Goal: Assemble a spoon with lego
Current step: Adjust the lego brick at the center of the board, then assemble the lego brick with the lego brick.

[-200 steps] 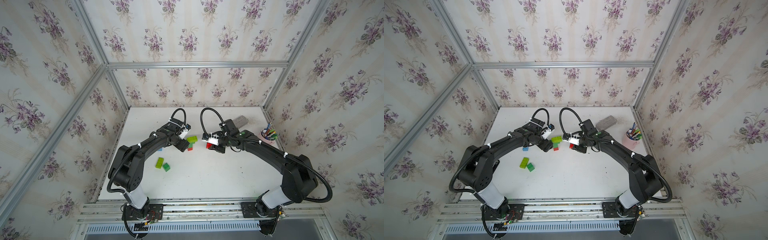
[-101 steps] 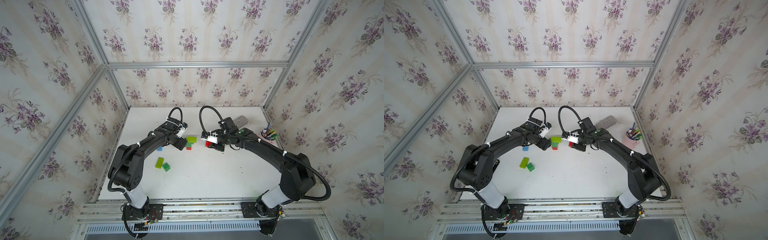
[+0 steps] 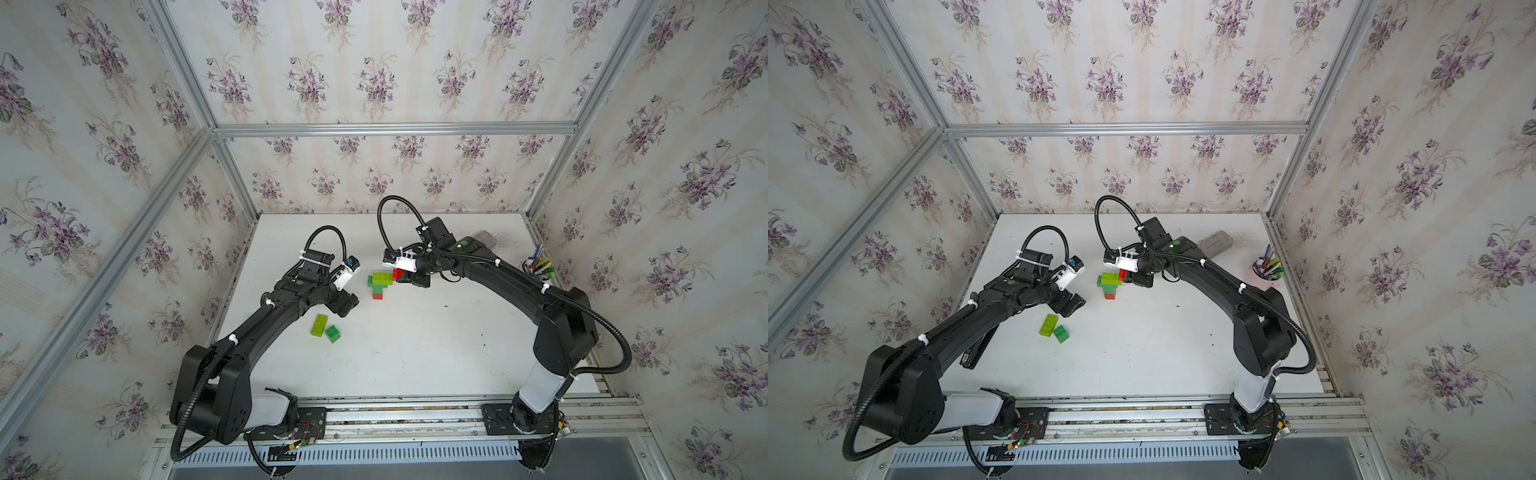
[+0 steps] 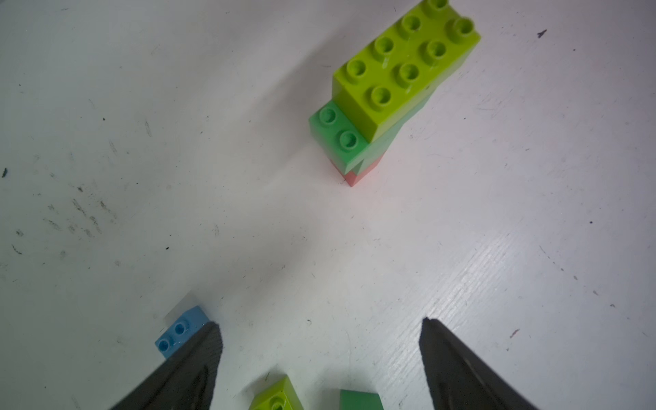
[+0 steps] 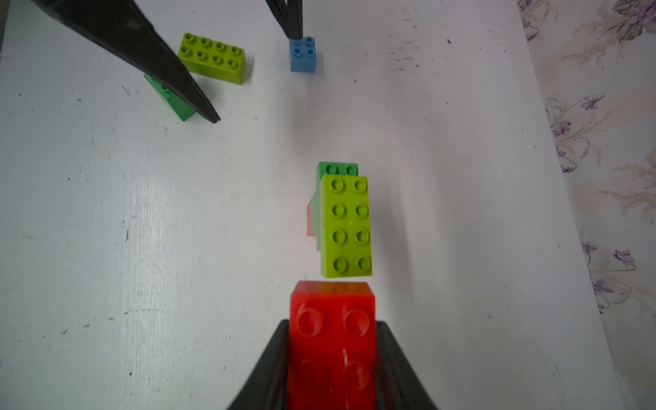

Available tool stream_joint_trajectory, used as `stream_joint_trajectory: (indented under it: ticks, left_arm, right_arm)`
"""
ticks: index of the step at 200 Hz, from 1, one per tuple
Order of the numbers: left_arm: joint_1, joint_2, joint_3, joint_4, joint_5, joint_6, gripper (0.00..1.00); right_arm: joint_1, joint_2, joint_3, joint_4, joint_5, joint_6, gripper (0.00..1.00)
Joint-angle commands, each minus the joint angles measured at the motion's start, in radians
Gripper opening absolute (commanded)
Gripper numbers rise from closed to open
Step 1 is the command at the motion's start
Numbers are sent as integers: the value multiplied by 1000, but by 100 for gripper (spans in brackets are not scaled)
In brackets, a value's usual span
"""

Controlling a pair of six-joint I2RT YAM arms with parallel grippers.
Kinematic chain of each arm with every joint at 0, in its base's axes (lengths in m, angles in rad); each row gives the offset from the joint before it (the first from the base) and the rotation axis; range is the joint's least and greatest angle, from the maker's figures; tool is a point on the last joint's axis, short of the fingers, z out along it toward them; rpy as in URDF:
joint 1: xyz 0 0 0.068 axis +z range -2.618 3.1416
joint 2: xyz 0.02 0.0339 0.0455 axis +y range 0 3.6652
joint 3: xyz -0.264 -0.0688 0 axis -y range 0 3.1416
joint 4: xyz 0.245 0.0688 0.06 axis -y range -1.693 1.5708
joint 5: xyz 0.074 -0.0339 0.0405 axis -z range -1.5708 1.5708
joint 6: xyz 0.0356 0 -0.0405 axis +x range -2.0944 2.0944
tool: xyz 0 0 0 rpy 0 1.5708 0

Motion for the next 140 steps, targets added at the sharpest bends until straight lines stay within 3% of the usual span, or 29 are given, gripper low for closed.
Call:
stream_joint_trajectory:
  ticks: [1, 70, 140]
  left_arm:
    - [15, -33, -26, -8, 40, 34, 90]
    - [31, -64, -58, -16, 38, 33, 90]
    - [36, -71, -71, -16, 45, 28, 90]
  right_arm:
    - [21, 56, 93, -73, -14, -12, 29]
    - [83, 262, 399, -251, 76, 60, 29]
    - [93, 321, 436, -262, 90, 79, 29]
